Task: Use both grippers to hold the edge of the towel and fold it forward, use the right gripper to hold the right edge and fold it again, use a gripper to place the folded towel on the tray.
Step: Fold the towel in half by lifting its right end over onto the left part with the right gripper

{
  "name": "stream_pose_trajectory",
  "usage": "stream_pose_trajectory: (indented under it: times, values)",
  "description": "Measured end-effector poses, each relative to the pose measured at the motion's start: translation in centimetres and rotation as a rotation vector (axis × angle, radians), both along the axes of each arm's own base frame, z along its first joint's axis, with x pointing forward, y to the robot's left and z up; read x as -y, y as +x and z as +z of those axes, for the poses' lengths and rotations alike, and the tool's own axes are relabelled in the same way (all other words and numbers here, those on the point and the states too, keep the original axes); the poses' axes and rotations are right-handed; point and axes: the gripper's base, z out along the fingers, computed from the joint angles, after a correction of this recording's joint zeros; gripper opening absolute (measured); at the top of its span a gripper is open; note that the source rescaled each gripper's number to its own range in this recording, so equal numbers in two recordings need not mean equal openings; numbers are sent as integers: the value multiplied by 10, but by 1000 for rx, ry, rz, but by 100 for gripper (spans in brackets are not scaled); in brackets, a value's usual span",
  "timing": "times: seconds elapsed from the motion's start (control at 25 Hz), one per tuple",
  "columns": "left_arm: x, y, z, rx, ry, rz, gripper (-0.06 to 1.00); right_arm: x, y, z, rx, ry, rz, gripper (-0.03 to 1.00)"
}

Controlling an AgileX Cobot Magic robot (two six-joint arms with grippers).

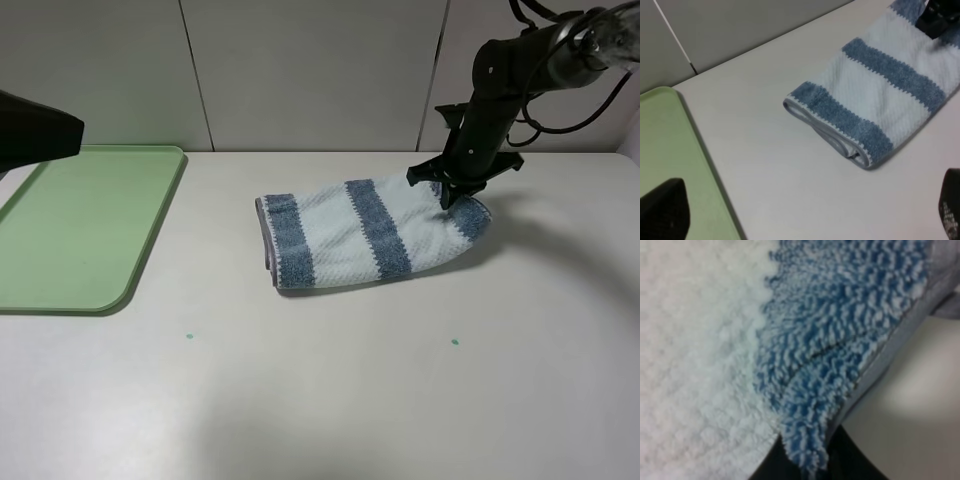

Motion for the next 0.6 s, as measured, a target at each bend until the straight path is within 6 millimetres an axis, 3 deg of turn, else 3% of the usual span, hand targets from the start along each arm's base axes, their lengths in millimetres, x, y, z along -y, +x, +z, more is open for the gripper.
stream_pose_trajectory:
  times: [0.6]
  values:
    - [0,0,0,0,0,0,100,43,-4,41,10,-117,-36,6]
